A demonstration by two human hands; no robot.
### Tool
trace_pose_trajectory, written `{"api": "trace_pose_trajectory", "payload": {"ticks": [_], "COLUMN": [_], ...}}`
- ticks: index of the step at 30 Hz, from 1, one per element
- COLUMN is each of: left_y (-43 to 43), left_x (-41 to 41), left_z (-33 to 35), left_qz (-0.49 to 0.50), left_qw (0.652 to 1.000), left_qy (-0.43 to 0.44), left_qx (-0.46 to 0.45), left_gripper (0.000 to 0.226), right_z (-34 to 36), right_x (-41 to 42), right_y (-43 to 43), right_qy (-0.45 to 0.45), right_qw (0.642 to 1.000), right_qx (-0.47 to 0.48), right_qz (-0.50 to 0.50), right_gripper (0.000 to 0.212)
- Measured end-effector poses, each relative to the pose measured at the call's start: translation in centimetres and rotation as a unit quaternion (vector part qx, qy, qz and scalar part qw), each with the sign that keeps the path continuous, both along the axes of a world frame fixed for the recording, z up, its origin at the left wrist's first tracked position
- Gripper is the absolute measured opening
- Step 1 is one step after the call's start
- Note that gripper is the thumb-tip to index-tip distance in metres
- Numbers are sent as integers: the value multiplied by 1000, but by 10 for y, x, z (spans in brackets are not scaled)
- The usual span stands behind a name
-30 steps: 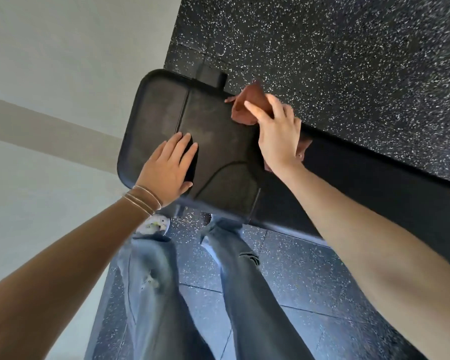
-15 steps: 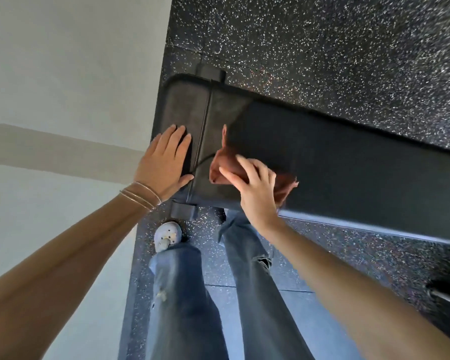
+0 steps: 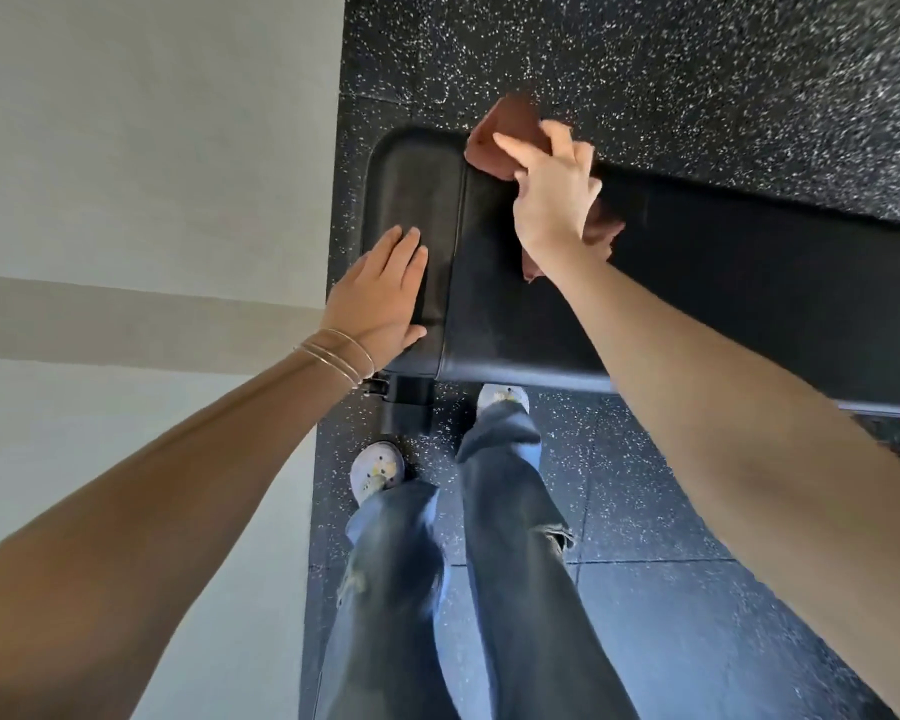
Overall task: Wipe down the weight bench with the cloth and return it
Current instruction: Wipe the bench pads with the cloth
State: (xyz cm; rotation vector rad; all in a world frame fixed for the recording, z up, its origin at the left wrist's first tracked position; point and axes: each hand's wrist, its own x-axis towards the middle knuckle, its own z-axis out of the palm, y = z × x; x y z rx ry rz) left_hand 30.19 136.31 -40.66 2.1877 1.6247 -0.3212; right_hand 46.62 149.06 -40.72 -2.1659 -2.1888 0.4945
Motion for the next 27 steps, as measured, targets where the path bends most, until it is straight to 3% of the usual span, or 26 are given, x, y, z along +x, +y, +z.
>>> {"api": "trace_pose_trajectory", "payload": {"ticks": [7, 9, 16, 21, 24, 27], "left_y": [-2, -4, 17, 23, 22, 27], "left_x": [-4, -9, -22, -23, -25, -31], "left_z": [4, 6, 10, 10, 9, 10], "left_qz": [23, 24, 32, 17, 4, -20], "left_qw": [999, 999, 999, 999, 999, 1000], "left_qy": [-24, -23, 9, 24, 23, 8], "left_qx": [-18, -21, -21, -33, -29, -21], "left_gripper": [85, 83, 85, 87, 87, 85], "right_z": [0, -2, -4, -11, -13, -8], "right_x": [29, 36, 23, -10, -23, -25], "right_y": [-171, -182, -63, 24, 44, 21], "right_qy": [27, 37, 38, 9, 10, 1], "right_qw": [992, 989, 982, 997, 999, 999], "right_qx": [27, 25, 61, 12, -26, 14], "right_qz": [121, 144, 177, 81, 17, 39], "right_gripper": [67, 71, 62, 55, 55, 58]}}
